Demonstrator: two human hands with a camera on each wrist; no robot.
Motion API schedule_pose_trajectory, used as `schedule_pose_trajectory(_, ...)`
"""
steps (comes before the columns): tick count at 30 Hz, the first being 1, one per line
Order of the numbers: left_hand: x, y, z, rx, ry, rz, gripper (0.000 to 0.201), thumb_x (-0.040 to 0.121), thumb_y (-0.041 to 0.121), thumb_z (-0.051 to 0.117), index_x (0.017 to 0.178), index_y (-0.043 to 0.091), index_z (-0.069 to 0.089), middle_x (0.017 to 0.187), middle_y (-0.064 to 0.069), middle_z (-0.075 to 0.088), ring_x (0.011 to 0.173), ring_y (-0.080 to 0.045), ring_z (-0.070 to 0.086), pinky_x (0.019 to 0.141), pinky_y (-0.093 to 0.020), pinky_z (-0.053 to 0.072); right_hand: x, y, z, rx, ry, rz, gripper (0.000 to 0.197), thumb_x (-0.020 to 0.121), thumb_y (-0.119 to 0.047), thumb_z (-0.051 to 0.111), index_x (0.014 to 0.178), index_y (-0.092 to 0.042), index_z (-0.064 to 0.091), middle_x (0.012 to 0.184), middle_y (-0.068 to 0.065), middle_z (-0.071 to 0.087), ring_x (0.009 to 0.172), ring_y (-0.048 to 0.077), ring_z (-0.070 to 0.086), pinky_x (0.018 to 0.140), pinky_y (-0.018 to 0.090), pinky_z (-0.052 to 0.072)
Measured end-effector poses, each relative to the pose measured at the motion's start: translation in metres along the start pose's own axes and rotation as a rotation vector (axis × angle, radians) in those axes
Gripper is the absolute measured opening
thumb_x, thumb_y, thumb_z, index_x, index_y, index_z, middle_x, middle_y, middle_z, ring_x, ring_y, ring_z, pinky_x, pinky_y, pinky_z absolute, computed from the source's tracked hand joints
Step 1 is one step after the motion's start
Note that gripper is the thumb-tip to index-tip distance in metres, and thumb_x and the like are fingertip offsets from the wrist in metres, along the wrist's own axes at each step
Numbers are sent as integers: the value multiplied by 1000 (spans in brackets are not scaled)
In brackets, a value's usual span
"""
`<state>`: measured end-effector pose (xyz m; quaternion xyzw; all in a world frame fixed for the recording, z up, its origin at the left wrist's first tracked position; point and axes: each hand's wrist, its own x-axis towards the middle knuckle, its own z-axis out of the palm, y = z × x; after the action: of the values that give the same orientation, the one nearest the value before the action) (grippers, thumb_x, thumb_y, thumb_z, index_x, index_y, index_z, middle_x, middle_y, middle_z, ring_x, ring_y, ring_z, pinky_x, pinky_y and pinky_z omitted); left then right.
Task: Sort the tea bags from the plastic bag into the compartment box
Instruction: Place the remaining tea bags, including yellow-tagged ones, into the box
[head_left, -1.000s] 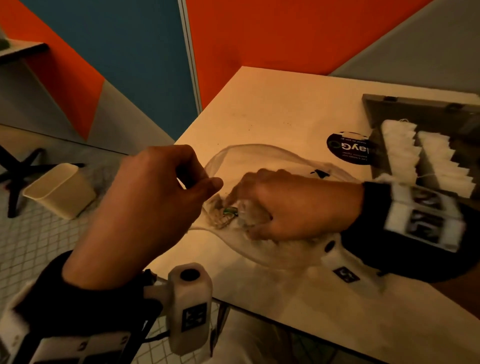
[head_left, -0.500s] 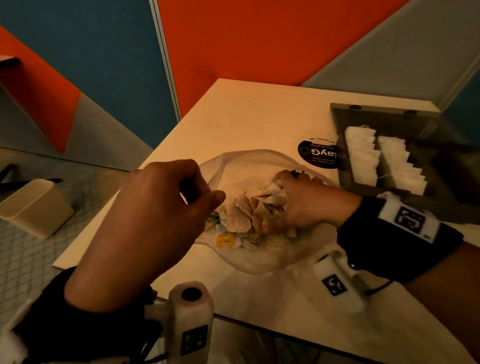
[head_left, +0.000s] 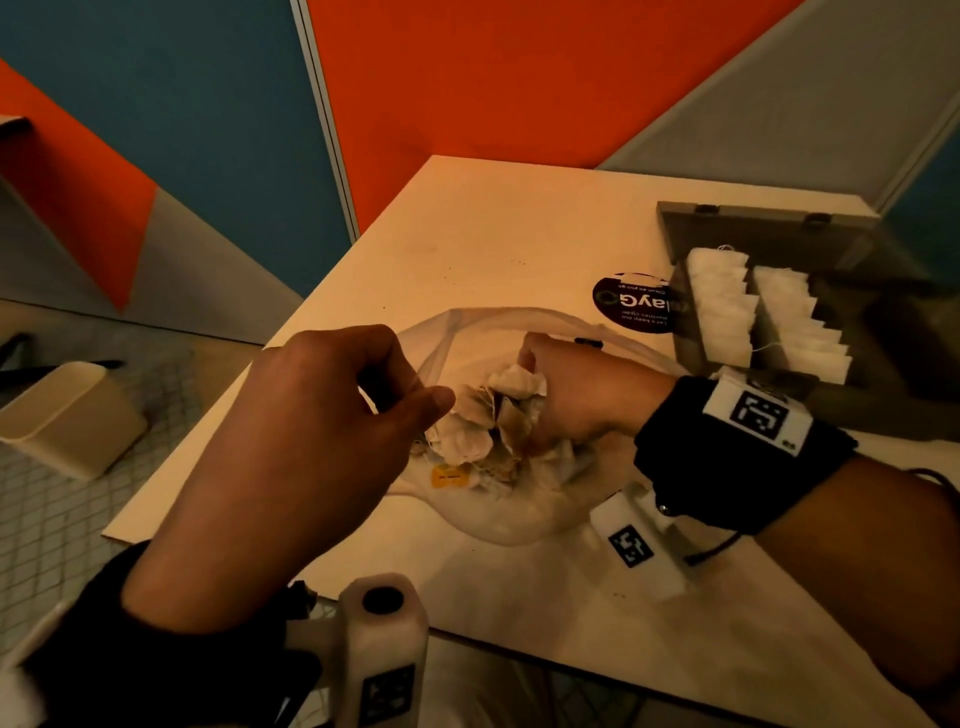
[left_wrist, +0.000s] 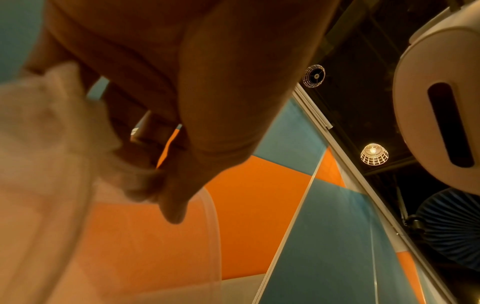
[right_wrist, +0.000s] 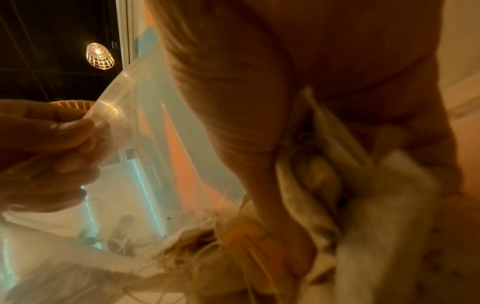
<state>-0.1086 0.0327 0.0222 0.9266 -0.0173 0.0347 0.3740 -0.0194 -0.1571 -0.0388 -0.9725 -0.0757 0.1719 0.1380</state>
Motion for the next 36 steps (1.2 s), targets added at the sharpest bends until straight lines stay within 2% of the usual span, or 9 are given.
schedule_pose_trajectory(3, 0, -3, -1, 4, -5, -13, 22, 75, 42, 71, 64, 25, 62, 54, 19, 62, 50, -6, 56, 51, -22, 41, -2, -3, -3, 139, 131, -52, 56, 71, -23, 82, 116, -17, 48, 106, 4, 57, 87, 21, 56, 70, 36, 47)
schedule_pose_trajectory(7, 2, -6, -2, -2, -10, -9, 21, 74, 42, 71, 65, 25, 62, 62, 11, 63, 61, -8, 61, 59, -30, 50, -9, -11, 2, 29, 493, -202, 44, 78, -8, 69, 114, -21, 49, 111, 8, 53, 100, 27, 53, 77, 39, 47)
schedule_pose_trajectory(8, 2, -6, -1, -9, -15, -11, 20, 74, 41, 71, 66, 25, 63, 65, 10, 63, 63, -9, 60, 60, -30, 50, -11, -13, 5, -29, 487, -238, 49, 77, -8, 69, 119, -22, 46, 115, 8, 49, 105, 28, 49, 81, 41, 47)
schedule_pose_trajectory(10, 3, -4, -1, -15, -19, -15, 20, 74, 41, 70, 67, 24, 63, 67, 10, 63, 63, -9, 60, 59, -27, 45, -17, -15, 9, -19, 279, -312, 69, 74, -20, 78, 131, -27, 39, 122, 6, 45, 112, 26, 46, 88, 42, 47)
schedule_pose_trajectory(13, 2, -5, -2, 4, -20, -21, 19, 75, 41, 71, 67, 25, 63, 67, 11, 64, 61, -8, 60, 54, -22, 41, -32, -11, -10, 194, 13, -319, 94, 70, -19, 85, 143, -32, 29, 136, 0, 49, 112, 16, 54, 88, 28, 51)
schedule_pose_trajectory(17, 1, -9, -3, -5, -6, -17, 21, 74, 41, 72, 65, 25, 62, 64, 10, 63, 58, -9, 61, 54, -25, 43, -48, 3, -42, 197, 42, -236, 81, 81, 0, 66, 143, -40, 31, 147, -4, 40, 133, 14, 43, 95, 28, 49)
schedule_pose_trajectory(21, 3, -7, -2, -13, -12, -21, 18, 75, 39, 71, 67, 25, 63, 68, 11, 64, 63, -8, 63, 56, -25, 46, -51, 8, -44, 55, -61, -125, 69, 85, -2, 56, 142, -36, 36, 148, -4, 38, 127, 23, 50, 97, 37, 49)
schedule_pose_trajectory(32, 2, -8, -1, 101, 88, -24, 16, 80, 35, 71, 72, 29, 57, 72, 6, 60, 64, -10, 56, 52, -22, 41, -38, 20, -20, -192, -64, 61, 75, 77, -27, 78, 138, -18, 36, 125, 6, 57, 95, 20, 54, 69, 28, 42)
schedule_pose_trajectory(36, -2, -1, 1, 104, 138, -18, 16, 78, 39, 70, 87, 34, 57, 68, 10, 61, 61, -6, 59, 54, -22, 46, -30, 27, -16, -66, 6, 76, 42, 80, -20, 74, 116, -24, 52, 110, -1, 57, 95, 18, 54, 70, 27, 44)
